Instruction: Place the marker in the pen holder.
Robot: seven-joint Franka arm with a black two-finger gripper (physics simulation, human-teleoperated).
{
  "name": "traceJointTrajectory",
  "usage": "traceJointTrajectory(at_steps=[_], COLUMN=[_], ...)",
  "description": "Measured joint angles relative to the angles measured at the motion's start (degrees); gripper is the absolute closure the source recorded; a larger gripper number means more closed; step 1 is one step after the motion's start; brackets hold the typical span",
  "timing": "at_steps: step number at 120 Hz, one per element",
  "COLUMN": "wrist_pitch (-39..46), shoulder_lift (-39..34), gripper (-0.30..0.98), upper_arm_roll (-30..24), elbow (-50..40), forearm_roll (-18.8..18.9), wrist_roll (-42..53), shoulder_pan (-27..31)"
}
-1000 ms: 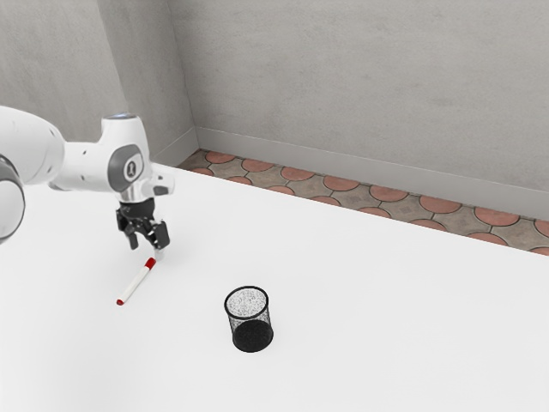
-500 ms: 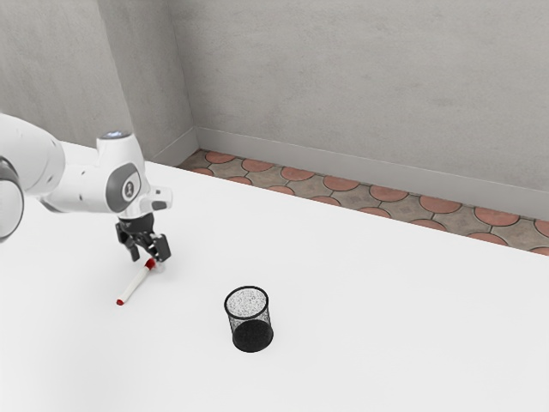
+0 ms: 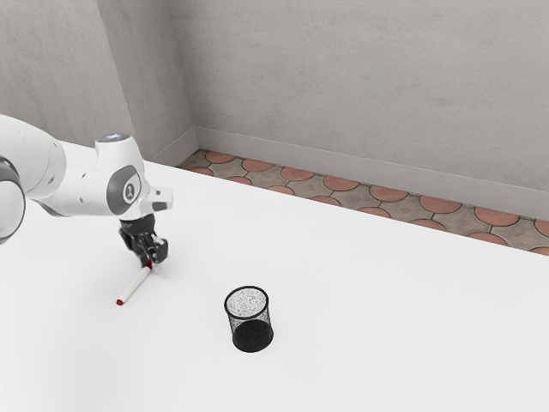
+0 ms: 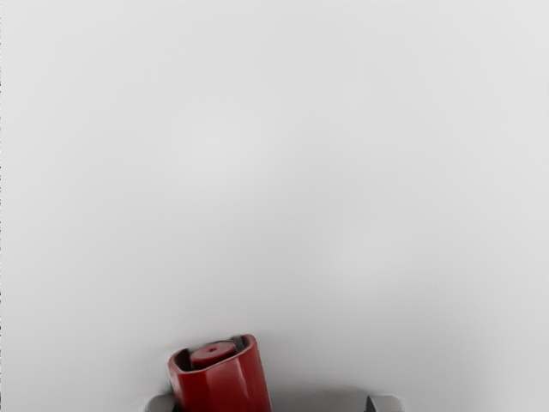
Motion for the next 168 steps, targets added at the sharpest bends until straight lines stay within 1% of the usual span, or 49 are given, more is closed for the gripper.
traceJointTrajectory(at_steps=[25, 48, 70, 96, 117, 141, 168], wrist_pitch=[0.2, 0.9, 1.2, 1.0, 0.4, -1.3, -3.4], shoulder_lift=[0.1, 0.1, -1.4, -7.7, -12.0, -15.8, -18.2], gripper=[0.67, 0.76, 0.79, 0.79, 0.79, 0.79, 0.79], upper_arm_roll=[0.0, 0.0, 0.0, 0.0, -0.1, -0.6, -0.7], elbow=[0.0, 0.0, 0.4, 0.4, 0.4, 0.1, -0.1], forearm_roll=[0.2, 0.8, 1.4, 1.9, 2.0, 1.6, 0.3], wrist_roll=[0.2, -0.4, -1.2, -2.2, -2.9, -3.4, -3.8], shoulder_pan=[0.0, -0.1, -1.0, -3.8, -7.2, -9.9, -12.6])
